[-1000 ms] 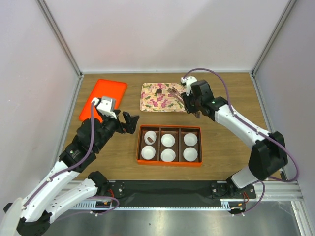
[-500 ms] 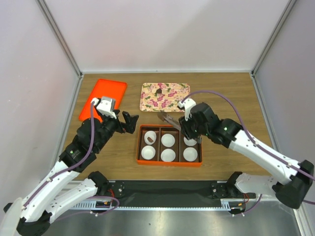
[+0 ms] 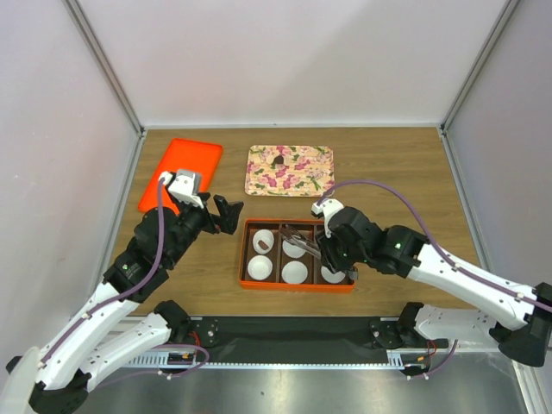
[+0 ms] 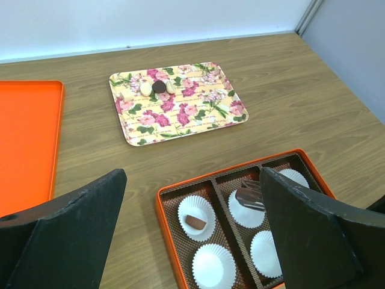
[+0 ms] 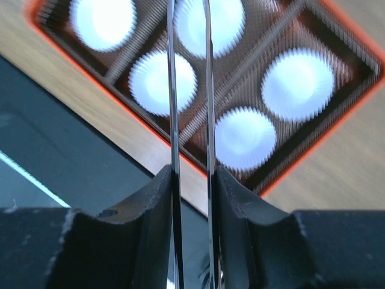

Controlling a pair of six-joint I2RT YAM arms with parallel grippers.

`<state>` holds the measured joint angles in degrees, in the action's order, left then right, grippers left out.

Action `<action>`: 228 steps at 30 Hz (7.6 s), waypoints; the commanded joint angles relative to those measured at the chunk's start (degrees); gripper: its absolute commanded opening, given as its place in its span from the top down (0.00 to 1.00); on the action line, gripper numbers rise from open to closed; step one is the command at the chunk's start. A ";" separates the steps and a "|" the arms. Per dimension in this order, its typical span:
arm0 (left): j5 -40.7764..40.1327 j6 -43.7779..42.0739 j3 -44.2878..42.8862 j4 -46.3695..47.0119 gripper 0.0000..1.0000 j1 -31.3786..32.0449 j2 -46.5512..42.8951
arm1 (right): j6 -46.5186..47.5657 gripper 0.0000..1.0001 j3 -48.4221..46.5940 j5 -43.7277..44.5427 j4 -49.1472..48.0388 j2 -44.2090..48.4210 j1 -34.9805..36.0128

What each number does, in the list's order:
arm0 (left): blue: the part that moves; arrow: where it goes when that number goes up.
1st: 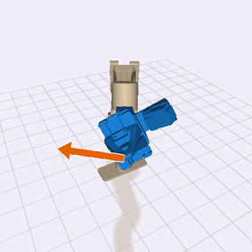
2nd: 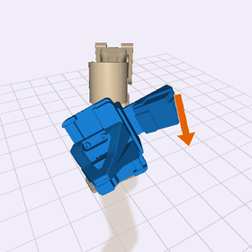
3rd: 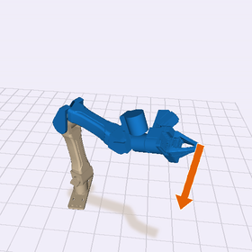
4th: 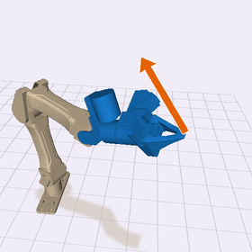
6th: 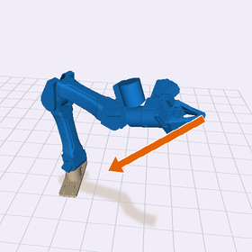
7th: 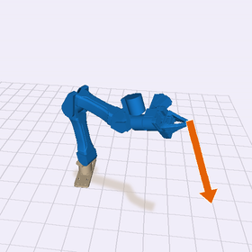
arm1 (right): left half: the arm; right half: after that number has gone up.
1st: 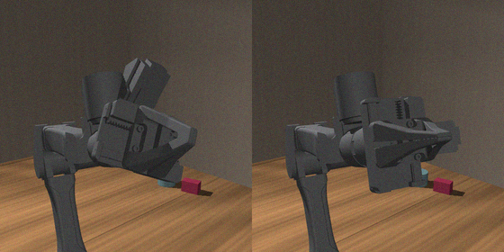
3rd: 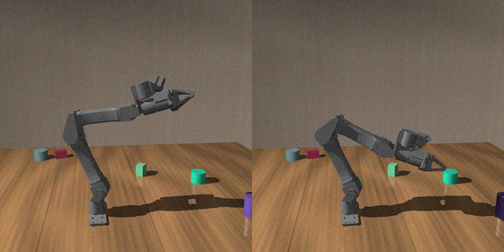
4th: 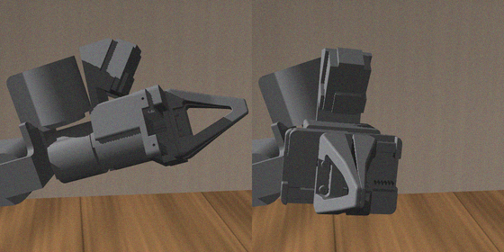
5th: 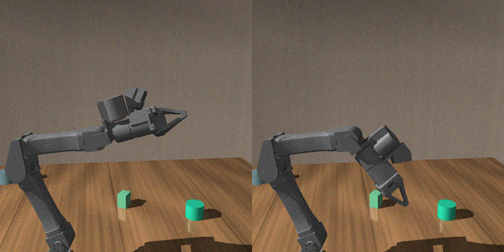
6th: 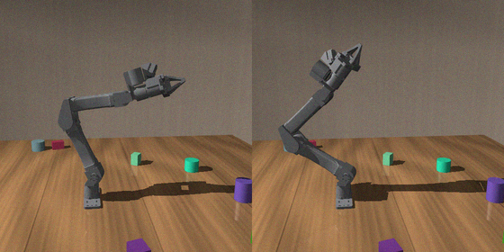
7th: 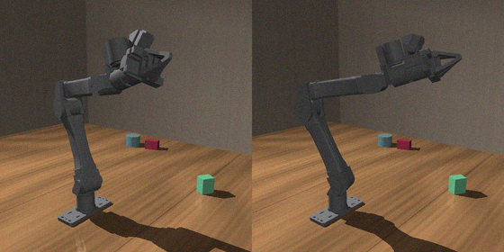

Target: Pack the chocolate

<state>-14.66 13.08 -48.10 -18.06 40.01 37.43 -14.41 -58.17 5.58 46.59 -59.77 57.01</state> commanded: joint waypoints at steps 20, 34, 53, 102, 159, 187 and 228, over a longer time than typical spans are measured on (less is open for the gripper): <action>0.77 0.54 0.11 2.07 0.00 0.16 -1.22 | -13.36 0.72 0.96 10.41 3.07 -3.25 6.97; 1.12 0.54 0.02 2.24 0.00 0.16 -0.52 | -13.62 0.67 0.69 11.90 3.51 -4.48 8.99; 1.03 0.63 0.11 2.42 0.00 0.16 -0.60 | -12.39 0.56 -1.42 13.75 2.90 -4.66 9.26; -0.46 -0.78 -0.07 1.89 0.00 0.24 -1.40 | 15.56 0.61 -24.97 6.02 -32.26 -52.56 -22.39; 4.28 0.36 0.02 2.24 0.00 0.07 -3.15 | -20.47 0.73 2.35 11.72 12.56 7.45 -7.36; 4.72 0.37 0.02 2.33 0.00 0.07 -3.24 | -27.86 0.66 5.88 15.25 14.41 10.20 0.12; -2.13 -1.30 0.46 2.24 0.00 0.16 -4.91 | 9.05 0.55 -29.53 8.83 -17.93 -39.59 -15.08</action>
<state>-14.44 12.91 -47.64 -17.61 40.01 32.60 -12.78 -81.80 15.11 34.96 -93.62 43.53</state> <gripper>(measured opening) 0.996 0.449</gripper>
